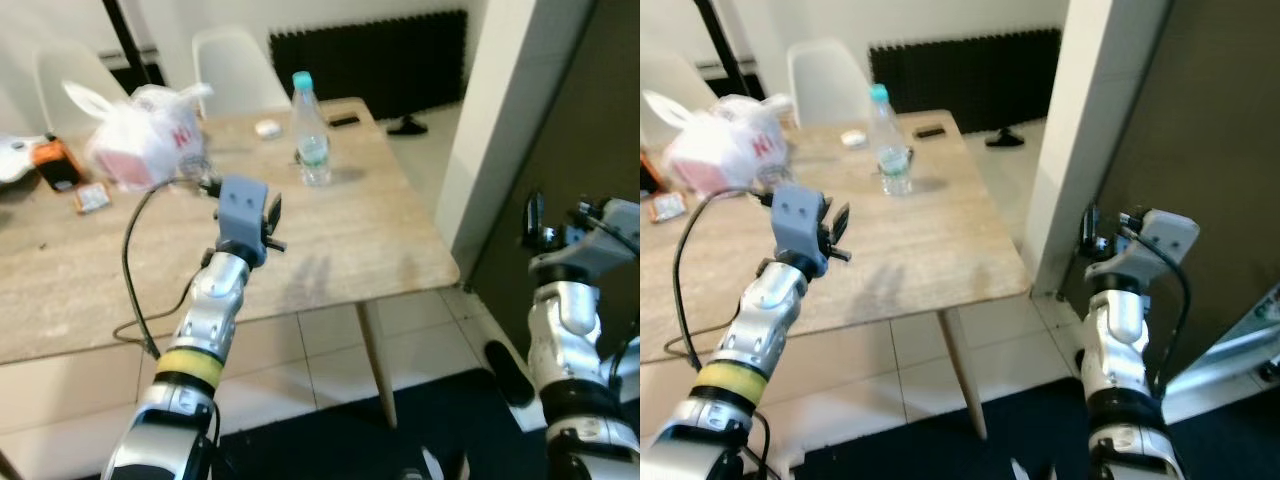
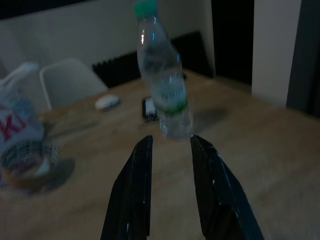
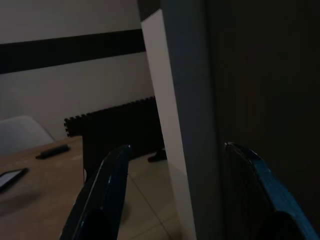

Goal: Restocking fridge

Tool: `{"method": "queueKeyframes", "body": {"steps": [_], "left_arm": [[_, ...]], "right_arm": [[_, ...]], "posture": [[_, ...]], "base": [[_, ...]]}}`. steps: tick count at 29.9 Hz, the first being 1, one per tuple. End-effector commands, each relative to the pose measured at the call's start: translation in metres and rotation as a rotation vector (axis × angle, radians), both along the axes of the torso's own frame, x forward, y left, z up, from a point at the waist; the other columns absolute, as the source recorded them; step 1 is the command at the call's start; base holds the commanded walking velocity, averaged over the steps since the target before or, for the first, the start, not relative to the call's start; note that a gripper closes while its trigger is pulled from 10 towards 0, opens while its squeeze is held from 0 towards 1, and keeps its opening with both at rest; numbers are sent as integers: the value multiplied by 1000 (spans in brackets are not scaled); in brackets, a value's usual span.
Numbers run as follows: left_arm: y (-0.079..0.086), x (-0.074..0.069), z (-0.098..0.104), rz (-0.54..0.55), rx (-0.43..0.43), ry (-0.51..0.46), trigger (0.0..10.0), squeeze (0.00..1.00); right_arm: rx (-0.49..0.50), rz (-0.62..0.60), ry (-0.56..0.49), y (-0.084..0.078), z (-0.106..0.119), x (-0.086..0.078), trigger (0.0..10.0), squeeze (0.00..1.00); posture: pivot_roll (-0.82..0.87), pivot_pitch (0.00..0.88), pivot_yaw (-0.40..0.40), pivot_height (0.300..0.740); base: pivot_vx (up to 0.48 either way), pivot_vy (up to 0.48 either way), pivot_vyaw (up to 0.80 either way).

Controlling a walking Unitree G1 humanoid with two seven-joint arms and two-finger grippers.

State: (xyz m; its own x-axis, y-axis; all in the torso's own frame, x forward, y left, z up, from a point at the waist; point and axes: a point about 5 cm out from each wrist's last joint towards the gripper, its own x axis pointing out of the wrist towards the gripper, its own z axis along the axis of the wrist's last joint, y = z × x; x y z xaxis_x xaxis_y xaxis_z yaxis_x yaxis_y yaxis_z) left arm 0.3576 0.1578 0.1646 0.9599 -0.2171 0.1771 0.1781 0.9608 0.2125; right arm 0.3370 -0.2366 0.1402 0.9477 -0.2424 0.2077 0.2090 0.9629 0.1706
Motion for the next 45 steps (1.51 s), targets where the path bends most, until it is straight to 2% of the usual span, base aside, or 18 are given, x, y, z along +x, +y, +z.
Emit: {"method": "queueKeyframes", "body": {"steps": [1, 4, 21, 24, 25, 26, 27, 29, 31, 35, 37, 39, 40, 45], "left_arm": [[3, -2, -5, 7, 9, 17, 10000, 357], [-5, -5, -6, -34, 20, 18, 10000, 357], [-17, -6, -2, -77, 10, 4, 10000, 361], [-23, -7, 1, -115, 2, -1, 10000, 365], [-31, -10, 5, -180, -20, -4, 10000, 357], [-31, -10, 5, -180, -20, -4, 10000, 357], [-37, -12, 9, -227, -41, -9, 10000, 353], [-39, -13, 11, -244, -50, -11, 10000, 353], [-45, -14, 20, -285, -85, -27, 10000, 310], [-47, -13, 30, -299, -96, -53, 10000, 306], [-43, -12, 40, -299, -111, -77, 10000, 388], [-42, -13, 43, -300, -117, -83, 10000, 388], [-41, -14, 47, -315, -128, -91, 10000, 1000], [-40, -18, 58, -359, -162, -105, 10000, 1000]], "right_arm": [[2, 5, 8, 2, -2, 0, 10000, 0], [5, 1, 13, 1, -2, 0, 10000, 0], [2, -9, 17, -3, -2, 0, 10000, 0], [2, -10, 18, -3, -2, 0, 10000, 0], [1, -11, 18, -3, -2, 0, 10000, 0], [1, -11, 18, -3, -2, 0, 10000, 0], [2, -12, 19, -4, -2, 0, 10000, 0], [2, -12, 19, -4, -2, 0, 10000, 0], [1, -14, 20, -4, -2, 0, 10000, 0], [0, -16, 19, -5, -2, 0, 10000, 0], [-1, -19, 17, -6, -2, -1, 10000, 0], [-1, -20, 17, -6, -2, -1, 10000, 0], [-1, -22, 18, -7, -2, -2, 10000, 0], [0, -25, 22, -8, -3, -3, 10000, 0]], "posture": [[63, 0, 6, 740], [64, 0, 5, 740], [66, 0, 1, 740], [66, 0, 1, 740], [66, 0, 1, 740], [66, 0, 1, 740], [66, 0, 1, 740], [66, 0, 1, 740], [66, 0, 1, 740], [66, 0, 1, 740], [63, 0, 2, 740], [63, 0, 2, 740], [66, 0, 1, 740], [71, 0, 0, 740]], "base": [[390, 0, 0], [391, 0, 0], [389, 0, 0], [379, 0, 0], [360, 0, 0], [360, 0, 0], [311, 0, 0], [311, 0, 0], [0, 0, 0], [0, 0, 0], [0, 0, 0], [0, 0, 0], [0, 0, 0], [0, 0, 0]]}}
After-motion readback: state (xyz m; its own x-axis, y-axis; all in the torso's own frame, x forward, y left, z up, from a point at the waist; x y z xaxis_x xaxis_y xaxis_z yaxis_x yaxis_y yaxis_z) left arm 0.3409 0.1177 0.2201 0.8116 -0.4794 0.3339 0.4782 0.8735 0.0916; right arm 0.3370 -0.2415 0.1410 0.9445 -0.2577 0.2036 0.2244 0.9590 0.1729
